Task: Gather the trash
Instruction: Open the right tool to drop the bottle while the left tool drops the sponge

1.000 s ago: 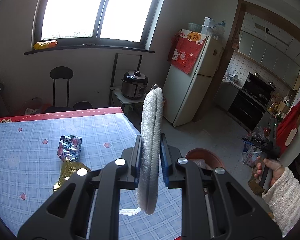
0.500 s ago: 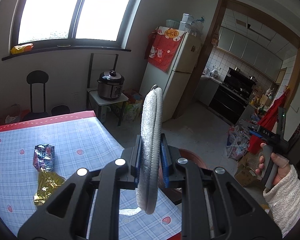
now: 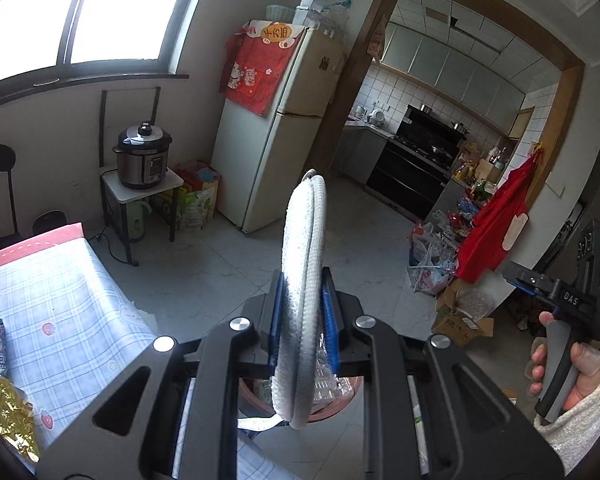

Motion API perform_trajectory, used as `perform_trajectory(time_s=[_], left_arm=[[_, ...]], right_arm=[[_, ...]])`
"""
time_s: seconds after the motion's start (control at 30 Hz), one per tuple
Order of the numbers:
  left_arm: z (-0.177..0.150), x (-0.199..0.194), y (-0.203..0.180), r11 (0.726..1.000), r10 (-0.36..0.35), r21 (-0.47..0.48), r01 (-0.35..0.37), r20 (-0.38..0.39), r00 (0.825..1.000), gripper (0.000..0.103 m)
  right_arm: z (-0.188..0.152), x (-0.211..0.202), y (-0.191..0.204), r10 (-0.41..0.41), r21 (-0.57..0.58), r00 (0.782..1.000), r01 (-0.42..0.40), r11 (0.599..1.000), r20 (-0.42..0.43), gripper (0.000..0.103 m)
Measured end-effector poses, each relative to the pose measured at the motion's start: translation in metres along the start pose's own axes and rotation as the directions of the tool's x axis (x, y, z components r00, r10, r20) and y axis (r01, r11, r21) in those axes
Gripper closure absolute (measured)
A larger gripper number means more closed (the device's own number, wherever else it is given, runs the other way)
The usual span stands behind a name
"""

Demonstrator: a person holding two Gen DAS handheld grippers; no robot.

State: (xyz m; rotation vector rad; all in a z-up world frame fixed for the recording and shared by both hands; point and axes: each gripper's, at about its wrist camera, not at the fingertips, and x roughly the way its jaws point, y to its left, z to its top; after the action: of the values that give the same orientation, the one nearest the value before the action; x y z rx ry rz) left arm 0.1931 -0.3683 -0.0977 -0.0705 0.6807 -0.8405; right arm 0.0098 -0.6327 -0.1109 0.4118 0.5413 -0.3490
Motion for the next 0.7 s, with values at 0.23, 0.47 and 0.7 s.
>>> perform_trajectory(time_s=[0.23,0.47,0.7], left_arm=[[0.005,0.064,-0.022,1.0,0.004,0.019,-0.003,-0.034,0.999,0.052],[0.012,0.054,-0.016,0.995,0.07,0.064,-0.071,0.029,0.997,0.016],[0.013,-0.004,0.023,0.985,0.169,0.033,-0.172,0.076,0.983,0.006]], right_arm=[[-0.005,-0.005,-0.034,-0.063,0.033,0.998,0.063,0.997,-0.015,0.006],[-0.011,-0.002,-0.045,-0.071,0.069,0.997,0.072,0.995,-0.021,0.006],[-0.013,0.008,-0.021,-0.024,0.059,0.999,0.026,0.998,-0.036,0.006]])
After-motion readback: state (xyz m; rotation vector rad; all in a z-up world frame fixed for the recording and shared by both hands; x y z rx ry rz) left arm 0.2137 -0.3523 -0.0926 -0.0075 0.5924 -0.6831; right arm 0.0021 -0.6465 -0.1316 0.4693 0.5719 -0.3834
